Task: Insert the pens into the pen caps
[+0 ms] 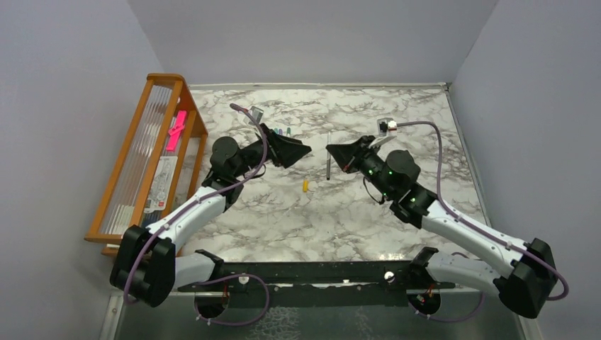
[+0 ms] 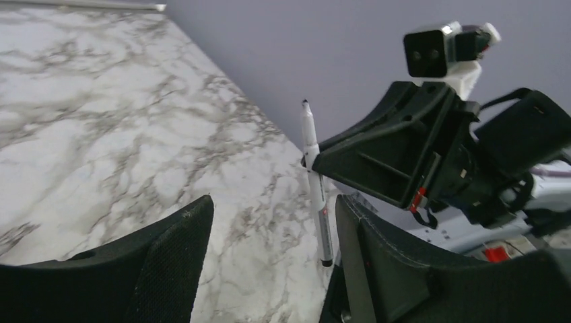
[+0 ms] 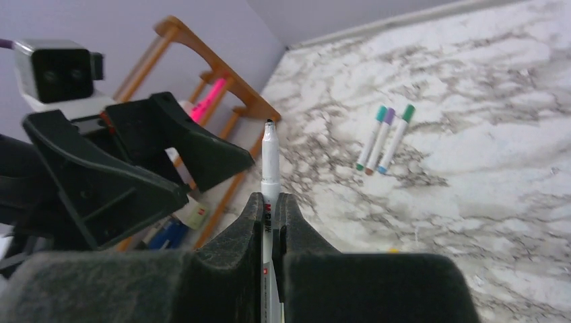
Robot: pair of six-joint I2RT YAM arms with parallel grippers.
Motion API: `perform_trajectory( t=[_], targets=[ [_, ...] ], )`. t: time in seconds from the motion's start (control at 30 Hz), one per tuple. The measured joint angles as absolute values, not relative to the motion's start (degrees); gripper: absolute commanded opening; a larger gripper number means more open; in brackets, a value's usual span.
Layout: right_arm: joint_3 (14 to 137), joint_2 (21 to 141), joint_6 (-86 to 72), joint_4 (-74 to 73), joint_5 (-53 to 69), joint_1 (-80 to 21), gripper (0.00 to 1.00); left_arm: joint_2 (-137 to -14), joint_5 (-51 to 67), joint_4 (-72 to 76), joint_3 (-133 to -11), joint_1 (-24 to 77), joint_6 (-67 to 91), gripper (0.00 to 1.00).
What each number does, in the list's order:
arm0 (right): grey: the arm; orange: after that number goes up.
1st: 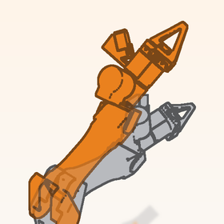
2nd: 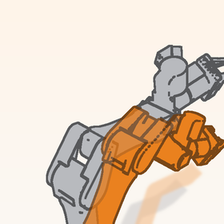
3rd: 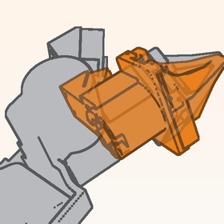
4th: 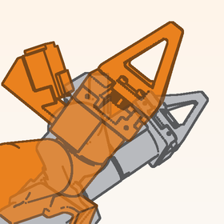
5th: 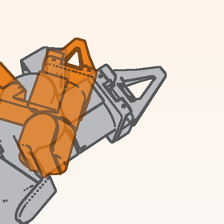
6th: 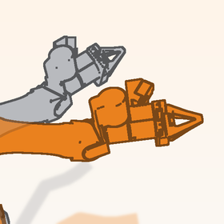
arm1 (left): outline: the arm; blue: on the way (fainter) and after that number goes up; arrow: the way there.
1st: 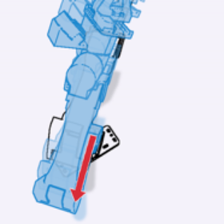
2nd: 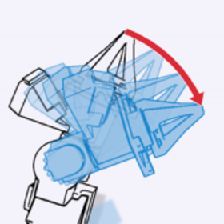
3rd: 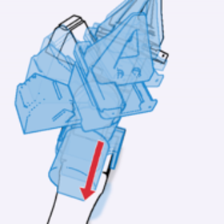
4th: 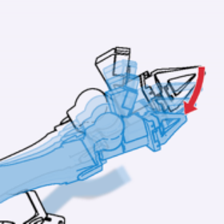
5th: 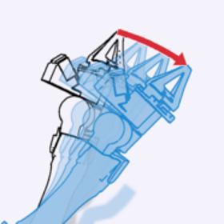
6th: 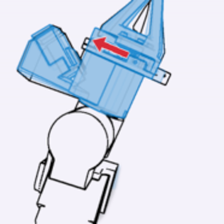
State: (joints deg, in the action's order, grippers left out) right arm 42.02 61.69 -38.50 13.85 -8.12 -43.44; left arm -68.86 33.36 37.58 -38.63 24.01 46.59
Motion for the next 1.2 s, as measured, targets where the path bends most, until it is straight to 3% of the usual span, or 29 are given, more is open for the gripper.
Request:
perform_trajectory(
  t=[0.27, 0.5, 0.7, 0.77, 0.9, 1.03, 1.2],
  targets=[
    [40.38, 52.77, -37.12, 22.79, -4.51, -43.44, 0.01, -71.16, 40.60, 50.85, -39.77, 31.70, 49.63, 0.67],
    [40.38, 51.57, -36.80, 24.14, -2.92, -43.44, 0.01, -74.08, 40.71, 52.16, -41.87, 37.78, 49.15, 0.51],
    [39.86, 50.39, -36.91, 24.29, -2.07, -43.44, 0.01, -74.22, 40.38, 52.82, -43.64, 39.42, 48.51, 0.19],
    [39.55, 49.84, -37.19, 24.71, -1.63, -43.44, 0.01, -74.52, 39.92, 53.23, -43.68, 39.51, 48.31, 0.02],
    [37.95, 48.90, -37.19, 25.63, -1.26, -43.38, 0.01, -75.92, 39.64, 53.54, -43.70, 39.51, 48.27, 0.00],
    [37.30, 48.29, -35.75, 25.06, -1.28, -43.11, 0.31, -76.99, 39.75, 53.56, -43.70, 39.51, 47.68, 0.00],
    [40.14, 47.81, -31.38, 20.03, 0.05, -43.18, 0.36, -78.61, 41.36, 51.00, -46.50, 39.51, 43.53, 0.00]
  ],
)
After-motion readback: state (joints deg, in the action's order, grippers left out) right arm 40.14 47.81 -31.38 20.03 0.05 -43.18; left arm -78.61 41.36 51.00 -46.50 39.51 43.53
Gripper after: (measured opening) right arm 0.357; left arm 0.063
